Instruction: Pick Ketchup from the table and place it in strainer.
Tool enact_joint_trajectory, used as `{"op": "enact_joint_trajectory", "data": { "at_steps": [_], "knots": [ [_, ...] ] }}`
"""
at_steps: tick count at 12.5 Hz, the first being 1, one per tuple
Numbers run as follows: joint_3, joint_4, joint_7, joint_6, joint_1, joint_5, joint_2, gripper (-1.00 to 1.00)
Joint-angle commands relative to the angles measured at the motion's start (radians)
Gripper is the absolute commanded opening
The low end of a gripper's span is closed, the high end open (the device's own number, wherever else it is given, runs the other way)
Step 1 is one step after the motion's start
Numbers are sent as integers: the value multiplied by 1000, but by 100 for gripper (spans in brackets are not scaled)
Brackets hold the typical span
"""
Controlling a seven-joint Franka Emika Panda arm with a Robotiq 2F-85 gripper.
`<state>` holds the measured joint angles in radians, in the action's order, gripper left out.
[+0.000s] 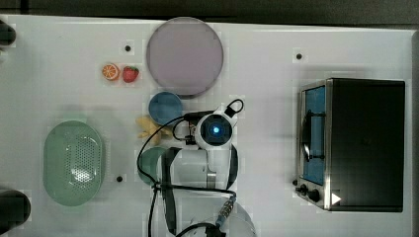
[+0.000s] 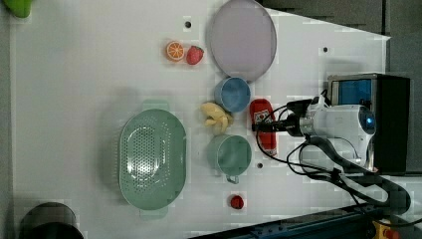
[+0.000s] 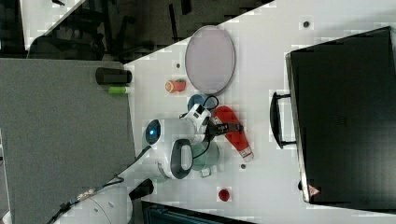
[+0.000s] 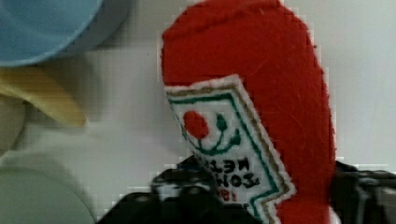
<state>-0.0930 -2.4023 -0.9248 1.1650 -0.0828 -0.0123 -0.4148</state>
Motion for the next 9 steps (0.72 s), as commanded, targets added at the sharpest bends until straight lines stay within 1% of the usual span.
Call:
{"op": "enact_joint_trajectory", "data": {
  "at_steps": [1, 3, 4, 7, 9],
  "knots": [
    [-3, 31, -29, 20, -2, 1, 77, 16],
    [-2, 31, -25, -41, -3, 1, 164, 16],
    [-5, 33, -25, -97, -2, 1, 220, 16],
    [-30, 79, -11, -365, 3, 0, 393, 16],
    [-62, 138, 59, -565, 8, -1, 472, 16]
  ]
}}
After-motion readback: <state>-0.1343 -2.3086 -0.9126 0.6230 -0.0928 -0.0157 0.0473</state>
